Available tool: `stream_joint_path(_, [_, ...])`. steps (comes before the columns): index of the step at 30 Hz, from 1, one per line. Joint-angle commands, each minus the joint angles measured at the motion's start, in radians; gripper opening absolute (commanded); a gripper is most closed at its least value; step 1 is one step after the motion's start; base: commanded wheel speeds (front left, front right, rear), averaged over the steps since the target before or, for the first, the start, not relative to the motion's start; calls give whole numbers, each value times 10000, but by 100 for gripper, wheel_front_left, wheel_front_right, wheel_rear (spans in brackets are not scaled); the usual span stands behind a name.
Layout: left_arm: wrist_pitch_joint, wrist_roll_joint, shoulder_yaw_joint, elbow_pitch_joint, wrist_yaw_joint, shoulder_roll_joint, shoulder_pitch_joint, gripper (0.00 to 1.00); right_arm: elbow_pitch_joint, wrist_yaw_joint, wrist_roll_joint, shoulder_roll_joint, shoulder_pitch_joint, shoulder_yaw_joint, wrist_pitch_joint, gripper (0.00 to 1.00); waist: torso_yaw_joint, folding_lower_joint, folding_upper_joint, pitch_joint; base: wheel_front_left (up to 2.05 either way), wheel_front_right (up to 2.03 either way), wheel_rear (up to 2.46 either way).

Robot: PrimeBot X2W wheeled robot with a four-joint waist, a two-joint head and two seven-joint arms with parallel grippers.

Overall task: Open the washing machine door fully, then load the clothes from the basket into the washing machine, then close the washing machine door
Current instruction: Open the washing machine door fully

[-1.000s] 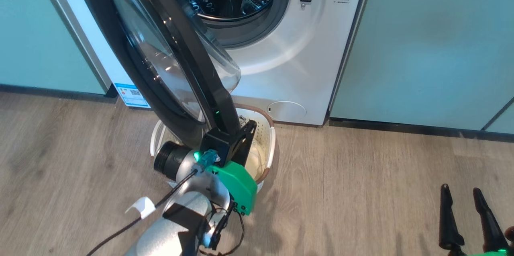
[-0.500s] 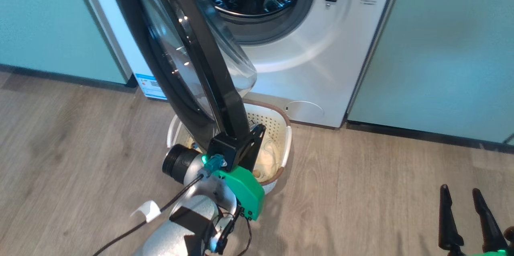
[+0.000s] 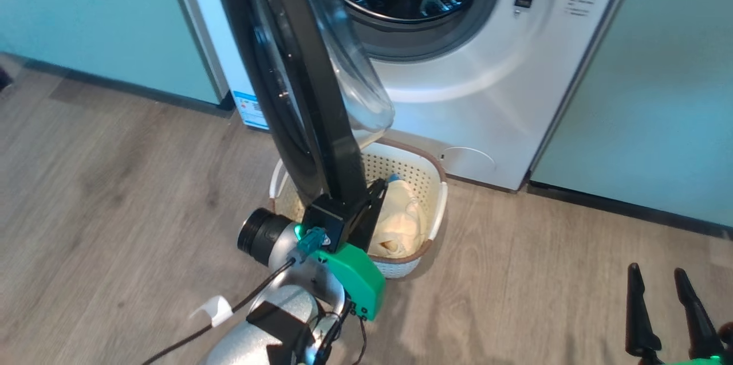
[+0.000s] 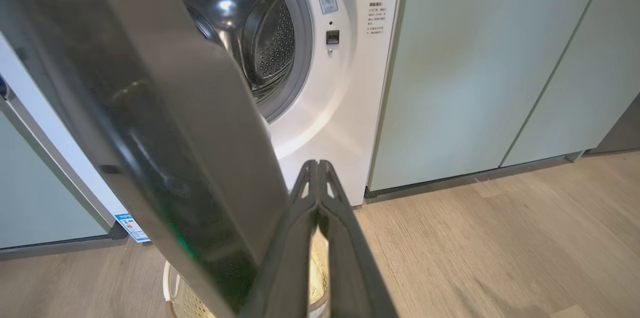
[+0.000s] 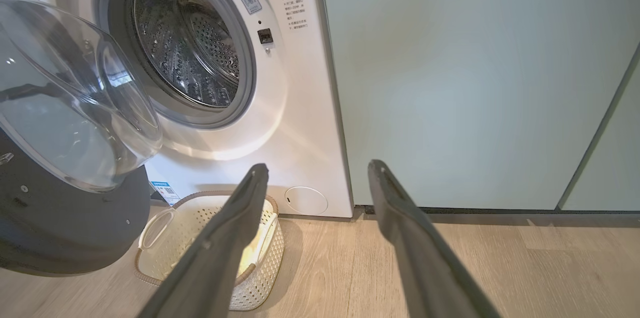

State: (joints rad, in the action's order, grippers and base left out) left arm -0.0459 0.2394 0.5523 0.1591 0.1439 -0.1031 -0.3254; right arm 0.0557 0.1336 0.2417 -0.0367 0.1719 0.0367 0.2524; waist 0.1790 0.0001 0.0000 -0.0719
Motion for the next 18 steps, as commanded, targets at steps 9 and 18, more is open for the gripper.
stream_joint_path(9, [35, 138, -317, -698, 157, -265, 110, 0, -200, -29, -99, -135, -508, -184, 93, 100, 559, -1, 0, 102, 0, 0, 0])
stream_joint_path(18, [48, 226, -354, -603, 234, -413, 231, 0, -135, -29, -4, -135, -461, -349, 93, 100, 315, -1, 0, 287, 0, 0, 0])
